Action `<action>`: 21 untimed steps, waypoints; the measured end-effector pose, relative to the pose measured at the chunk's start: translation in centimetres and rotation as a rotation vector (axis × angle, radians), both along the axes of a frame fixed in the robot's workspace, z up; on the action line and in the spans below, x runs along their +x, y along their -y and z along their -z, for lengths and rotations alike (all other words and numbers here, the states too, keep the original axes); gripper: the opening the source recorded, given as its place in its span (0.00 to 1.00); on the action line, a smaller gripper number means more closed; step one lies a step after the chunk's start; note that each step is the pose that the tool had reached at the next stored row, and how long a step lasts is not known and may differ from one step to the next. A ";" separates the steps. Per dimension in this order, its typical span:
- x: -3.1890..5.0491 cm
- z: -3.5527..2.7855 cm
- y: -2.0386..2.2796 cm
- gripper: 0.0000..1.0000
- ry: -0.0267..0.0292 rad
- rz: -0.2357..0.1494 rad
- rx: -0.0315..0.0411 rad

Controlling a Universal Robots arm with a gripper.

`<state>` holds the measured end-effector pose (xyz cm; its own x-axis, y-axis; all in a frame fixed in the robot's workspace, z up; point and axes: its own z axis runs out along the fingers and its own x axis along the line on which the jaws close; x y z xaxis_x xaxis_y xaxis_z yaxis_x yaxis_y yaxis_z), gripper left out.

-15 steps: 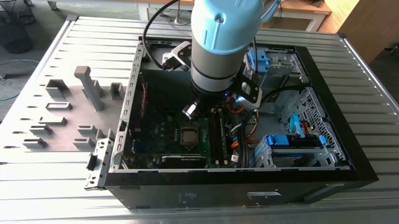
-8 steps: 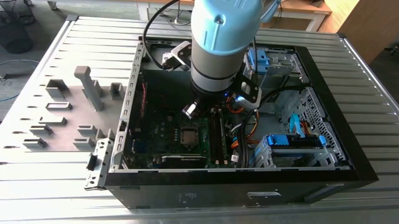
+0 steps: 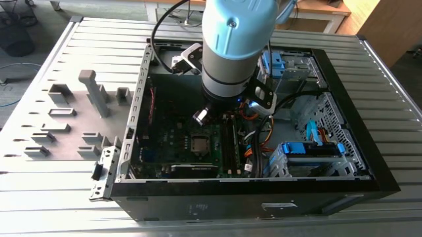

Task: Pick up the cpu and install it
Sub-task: 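Close the cpu cover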

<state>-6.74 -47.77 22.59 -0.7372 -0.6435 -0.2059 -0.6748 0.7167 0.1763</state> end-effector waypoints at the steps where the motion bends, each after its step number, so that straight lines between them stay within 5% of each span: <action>1: 0.00 0.00 0.00 0.11 0.0000 0.000 0.0034; 10: -0.06 0.00 0.23 0.11 0.0000 -0.002 0.0428; 21: -0.12 0.00 0.53 0.11 0.0000 -0.003 0.0448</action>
<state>-6.87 -48.30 22.59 -0.7353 -0.6358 -0.2345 -0.6769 0.7060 0.2081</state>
